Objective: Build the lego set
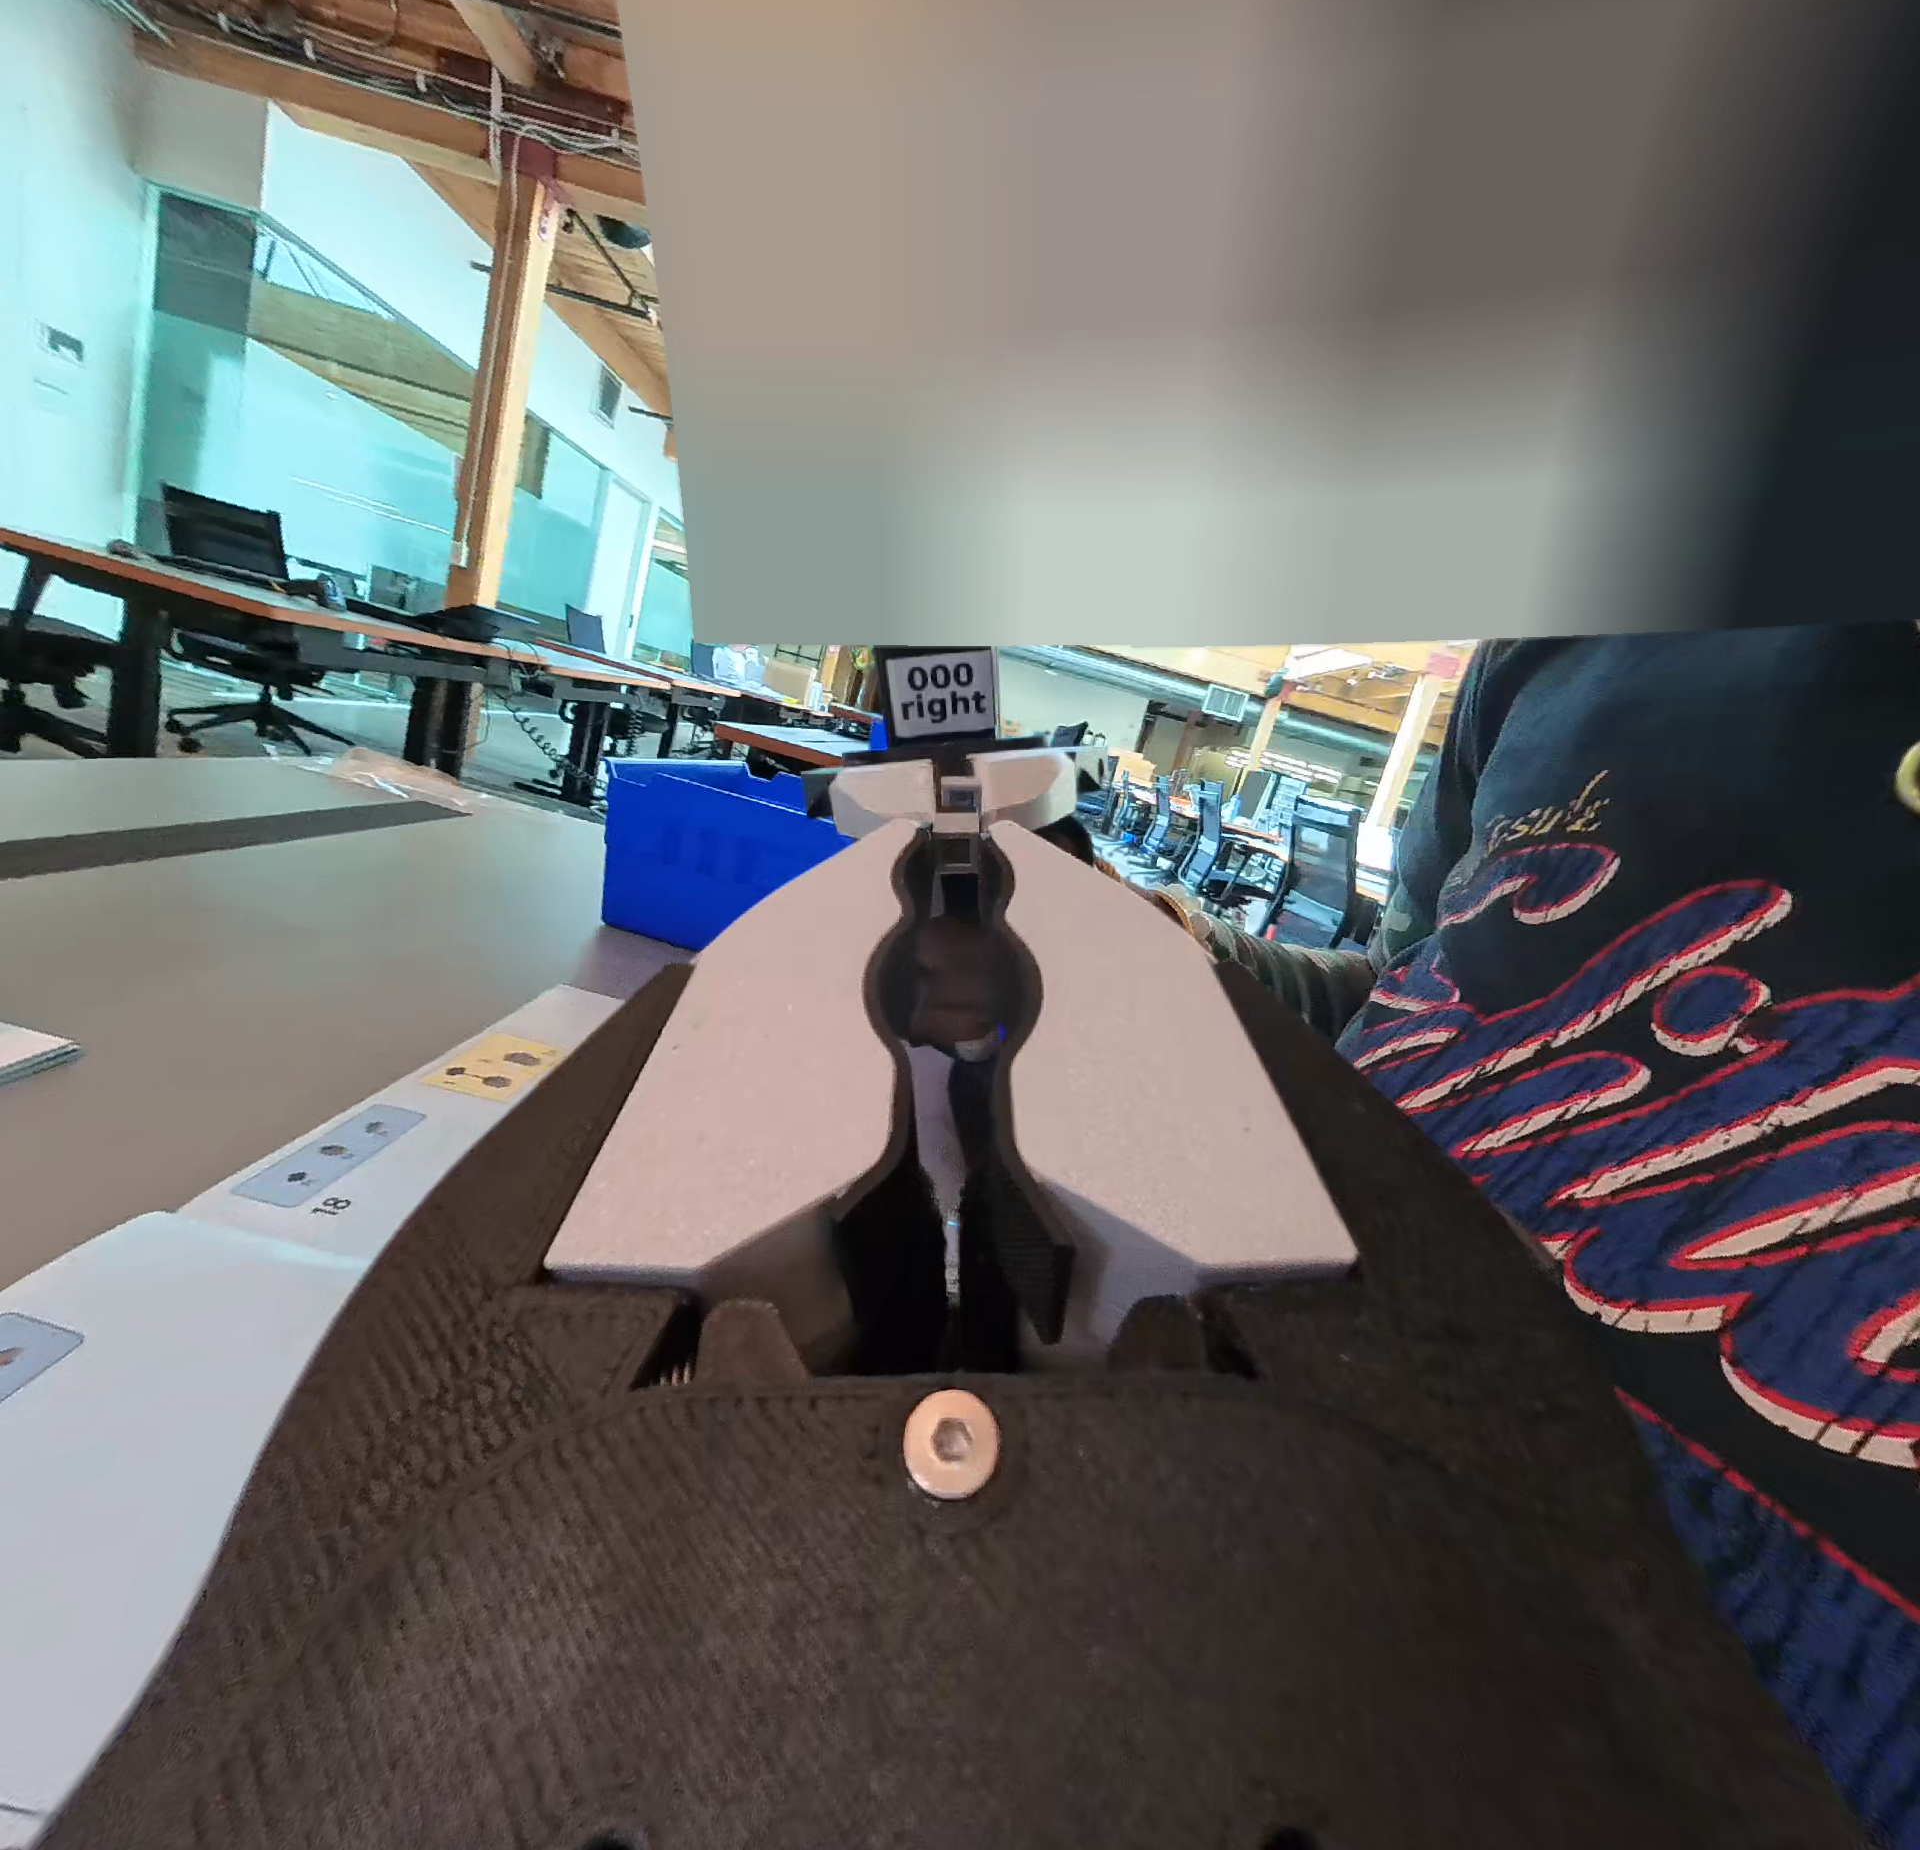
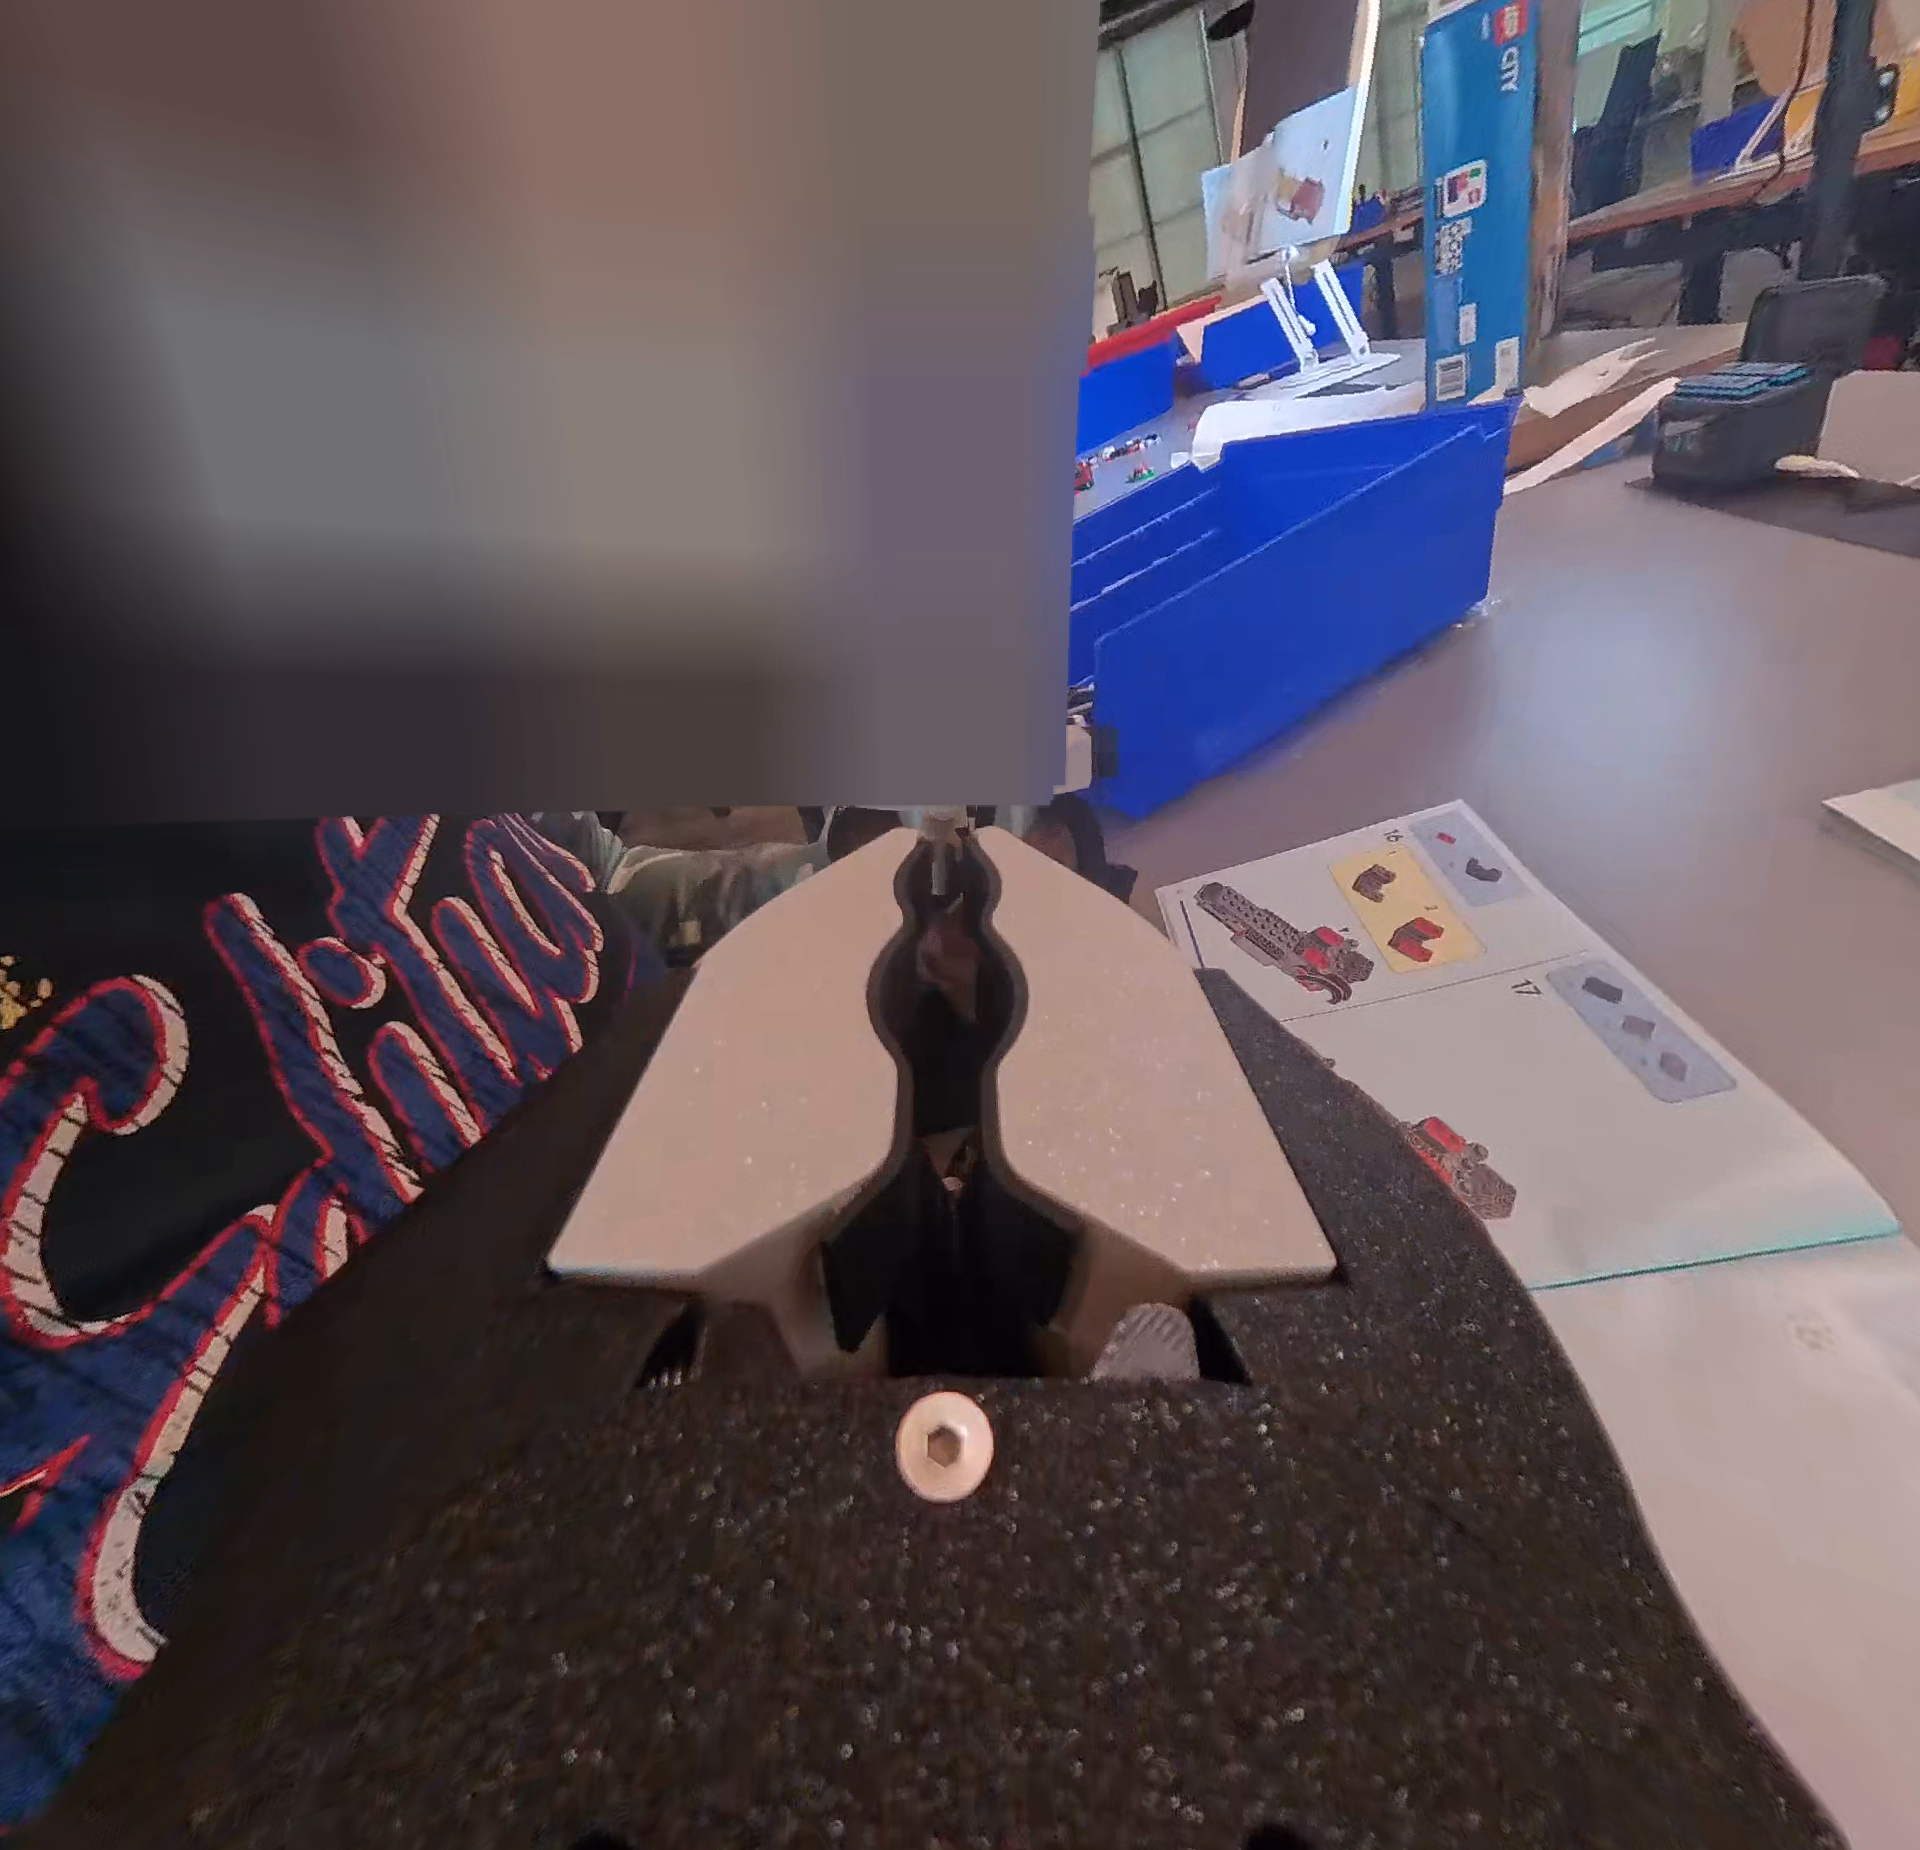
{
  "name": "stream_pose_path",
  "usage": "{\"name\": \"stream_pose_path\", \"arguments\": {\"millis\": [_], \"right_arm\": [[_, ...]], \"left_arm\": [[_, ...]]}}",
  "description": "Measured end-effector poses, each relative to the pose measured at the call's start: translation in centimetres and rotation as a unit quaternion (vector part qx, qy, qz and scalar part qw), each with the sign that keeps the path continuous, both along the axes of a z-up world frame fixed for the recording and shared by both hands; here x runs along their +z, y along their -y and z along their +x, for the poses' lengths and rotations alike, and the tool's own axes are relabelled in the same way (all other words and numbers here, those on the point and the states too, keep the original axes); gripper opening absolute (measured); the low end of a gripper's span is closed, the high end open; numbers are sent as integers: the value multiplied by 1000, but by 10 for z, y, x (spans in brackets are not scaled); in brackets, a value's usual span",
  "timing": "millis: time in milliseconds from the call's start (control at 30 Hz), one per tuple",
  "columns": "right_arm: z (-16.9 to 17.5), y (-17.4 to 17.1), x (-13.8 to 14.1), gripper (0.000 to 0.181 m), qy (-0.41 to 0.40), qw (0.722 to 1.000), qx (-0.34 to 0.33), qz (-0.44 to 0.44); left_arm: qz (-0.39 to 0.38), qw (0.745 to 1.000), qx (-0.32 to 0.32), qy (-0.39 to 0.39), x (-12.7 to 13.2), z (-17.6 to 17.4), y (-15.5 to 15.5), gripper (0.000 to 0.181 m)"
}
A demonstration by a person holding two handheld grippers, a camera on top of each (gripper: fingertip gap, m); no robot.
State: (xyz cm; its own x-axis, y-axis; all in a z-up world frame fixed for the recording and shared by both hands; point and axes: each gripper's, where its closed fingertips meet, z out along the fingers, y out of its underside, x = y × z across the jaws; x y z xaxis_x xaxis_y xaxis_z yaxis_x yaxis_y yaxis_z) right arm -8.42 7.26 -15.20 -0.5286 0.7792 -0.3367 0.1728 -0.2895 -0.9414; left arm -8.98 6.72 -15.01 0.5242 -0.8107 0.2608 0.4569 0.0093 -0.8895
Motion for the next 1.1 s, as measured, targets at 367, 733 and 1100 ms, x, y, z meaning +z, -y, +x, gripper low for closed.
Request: {"name": "stream_pose_path", "arguments": {"millis": [367,733,1100], "right_arm": [[-1,5,-8,6,16,999,9,29],[0,4,-13,5,36,998,14,51],[8,6,-28,5,90,989,40,112]], "left_arm": [[0,1000,-3,-19,-3,5,0,8],[-3,999,3,-52,-8,9,0,7],[-17,992,-3,-127,-19,19,0,8]]}}
